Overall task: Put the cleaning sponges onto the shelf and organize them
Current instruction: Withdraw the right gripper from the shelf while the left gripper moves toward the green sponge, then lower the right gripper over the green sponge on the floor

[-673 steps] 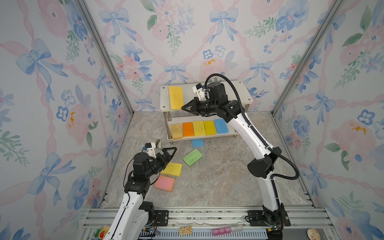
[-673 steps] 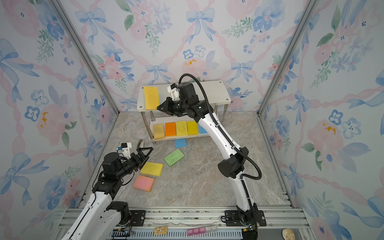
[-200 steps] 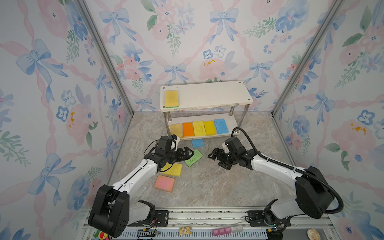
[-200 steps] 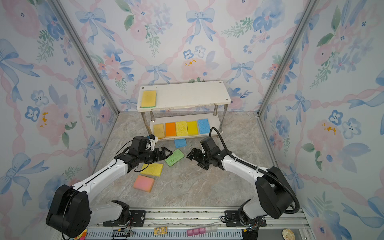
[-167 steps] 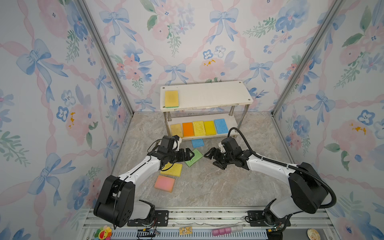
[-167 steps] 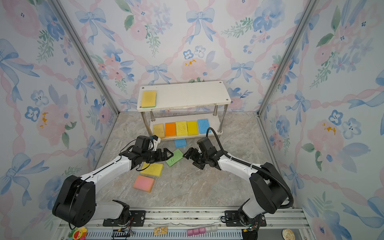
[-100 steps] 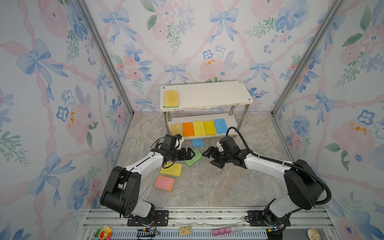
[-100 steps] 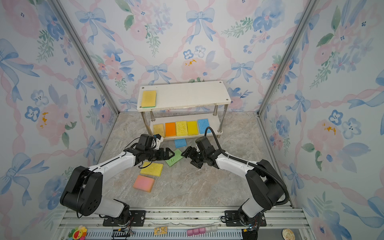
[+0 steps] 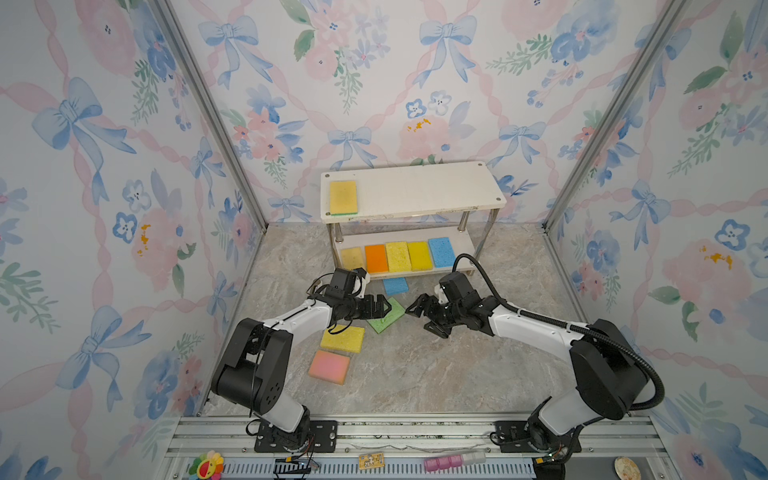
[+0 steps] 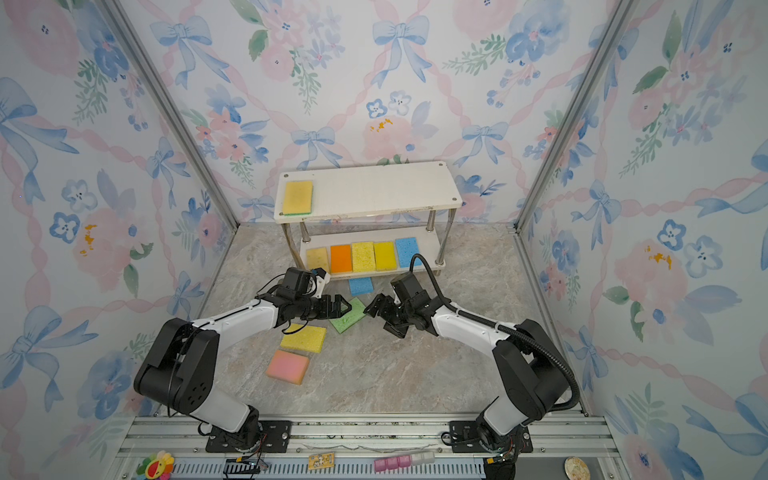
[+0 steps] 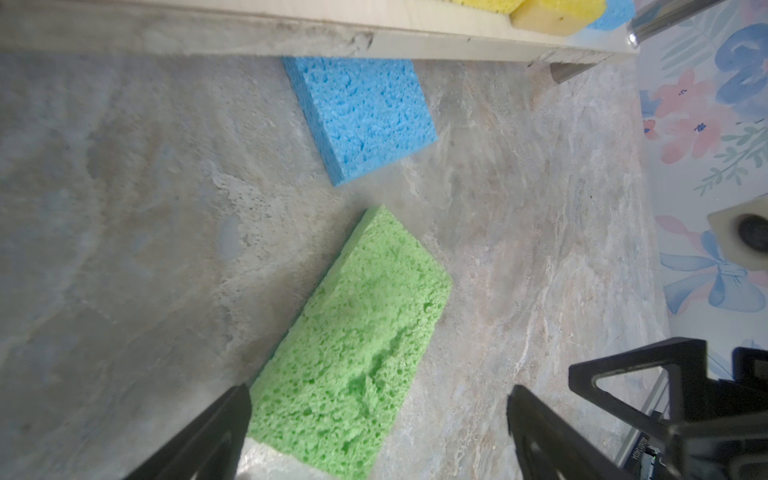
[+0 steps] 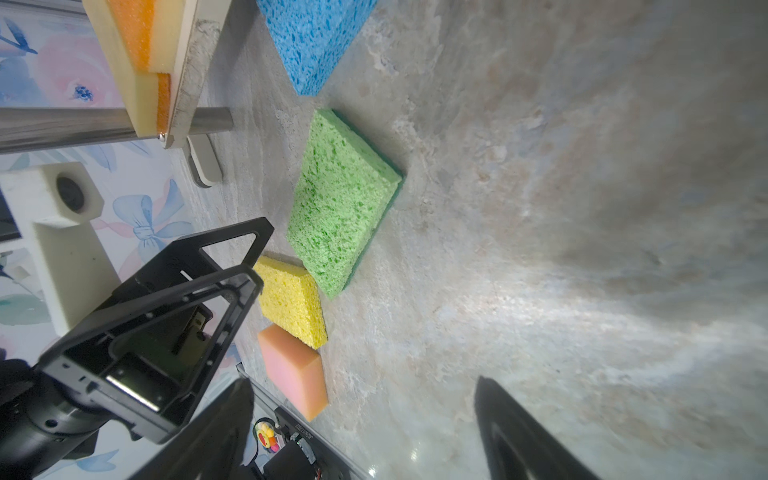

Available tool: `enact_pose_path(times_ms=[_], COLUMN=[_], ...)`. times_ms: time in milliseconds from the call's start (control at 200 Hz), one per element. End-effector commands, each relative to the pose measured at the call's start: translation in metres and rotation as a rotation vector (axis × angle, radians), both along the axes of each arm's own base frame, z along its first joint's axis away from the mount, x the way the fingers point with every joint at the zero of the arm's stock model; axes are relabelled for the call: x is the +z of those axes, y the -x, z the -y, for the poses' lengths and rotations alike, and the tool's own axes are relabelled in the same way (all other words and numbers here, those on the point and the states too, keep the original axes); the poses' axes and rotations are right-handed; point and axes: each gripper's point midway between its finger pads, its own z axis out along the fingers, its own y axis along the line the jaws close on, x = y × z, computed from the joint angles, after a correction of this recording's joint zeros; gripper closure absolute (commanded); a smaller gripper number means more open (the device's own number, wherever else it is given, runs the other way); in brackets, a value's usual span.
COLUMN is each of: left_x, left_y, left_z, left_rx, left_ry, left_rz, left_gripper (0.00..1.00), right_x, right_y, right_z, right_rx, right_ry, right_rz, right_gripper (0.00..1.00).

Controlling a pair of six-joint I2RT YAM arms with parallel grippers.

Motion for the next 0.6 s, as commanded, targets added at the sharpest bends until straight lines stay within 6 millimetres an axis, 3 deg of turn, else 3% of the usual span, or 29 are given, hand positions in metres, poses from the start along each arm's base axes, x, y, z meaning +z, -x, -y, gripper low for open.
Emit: enact_pose_path(times_ms=[0, 405, 595], left_x=[0.001, -0.01, -0.018], left_y=[-0.008, -0.011, 0.003], left_z=[0.006, 0.018, 0.03], left_rx=[-0.023, -0.05, -0.079], left_ry=[-0.004, -0.01, -0.01], left_rz=[0.029, 0.008, -0.024], left_gripper=[0.02, 0.02, 0.02], right_x=[0.011, 0.011, 0.009], right_y=[-0.002, -0.004, -0.004], right_z=[0.01, 0.023, 0.023], right_rx=[-0.008, -0.025, -0.024], right_ry=[0.013, 0.025, 0.029], right_rz=[0.023, 0.021, 0.016], right_gripper=[0.13, 0.12, 0.12])
